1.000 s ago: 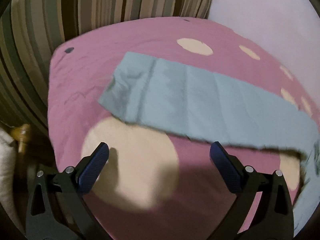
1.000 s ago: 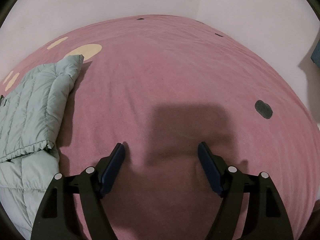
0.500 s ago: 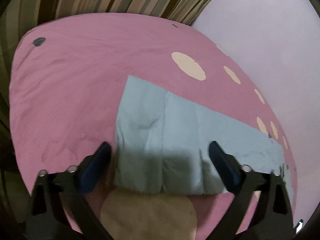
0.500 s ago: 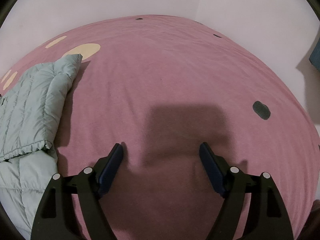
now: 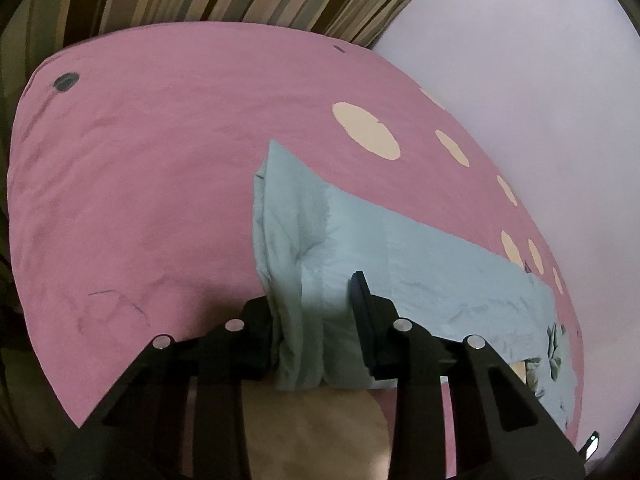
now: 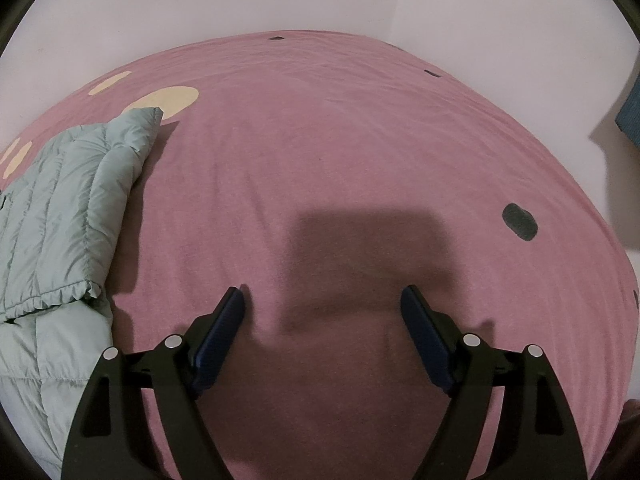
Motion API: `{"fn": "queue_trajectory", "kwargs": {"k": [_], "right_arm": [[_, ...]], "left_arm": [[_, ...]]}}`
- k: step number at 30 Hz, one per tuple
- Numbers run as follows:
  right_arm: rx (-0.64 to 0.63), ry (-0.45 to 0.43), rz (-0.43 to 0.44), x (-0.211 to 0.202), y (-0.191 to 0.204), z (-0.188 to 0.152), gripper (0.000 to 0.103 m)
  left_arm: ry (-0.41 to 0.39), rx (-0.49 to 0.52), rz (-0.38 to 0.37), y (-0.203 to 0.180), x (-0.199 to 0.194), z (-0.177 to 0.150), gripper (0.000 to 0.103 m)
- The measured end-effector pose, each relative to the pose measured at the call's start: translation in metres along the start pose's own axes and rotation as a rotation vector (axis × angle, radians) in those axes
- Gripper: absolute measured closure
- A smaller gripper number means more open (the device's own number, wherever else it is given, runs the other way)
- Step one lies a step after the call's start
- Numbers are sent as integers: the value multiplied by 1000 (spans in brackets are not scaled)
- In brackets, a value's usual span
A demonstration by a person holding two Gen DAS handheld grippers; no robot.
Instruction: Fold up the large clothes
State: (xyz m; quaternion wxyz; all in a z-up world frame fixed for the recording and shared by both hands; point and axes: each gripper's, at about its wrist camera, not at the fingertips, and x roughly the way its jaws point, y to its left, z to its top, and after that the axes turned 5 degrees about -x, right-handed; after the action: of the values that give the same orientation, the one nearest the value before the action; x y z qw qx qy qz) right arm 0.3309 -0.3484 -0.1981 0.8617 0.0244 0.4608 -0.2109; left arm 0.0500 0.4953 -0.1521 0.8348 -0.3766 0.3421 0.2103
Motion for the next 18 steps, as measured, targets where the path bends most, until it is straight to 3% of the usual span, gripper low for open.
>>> {"fn": "queue_trajectory", "kwargs": {"k": [3, 7, 14, 18], "right_arm": [[1, -1, 1, 0, 0, 0, 23], [2, -1, 1, 0, 0, 0, 23], [12, -2, 13, 1, -2, 0, 23], [18, -3, 19, 1, -2, 0, 23]], "left_arm": [[-8, -3, -2, -8, -3, 1, 86], [-35, 47, -61, -42, -17, -1, 94], [-14, 187, -152, -133, -24, -24, 97], [21, 276, -225, -204, -23, -50, 97]]}}
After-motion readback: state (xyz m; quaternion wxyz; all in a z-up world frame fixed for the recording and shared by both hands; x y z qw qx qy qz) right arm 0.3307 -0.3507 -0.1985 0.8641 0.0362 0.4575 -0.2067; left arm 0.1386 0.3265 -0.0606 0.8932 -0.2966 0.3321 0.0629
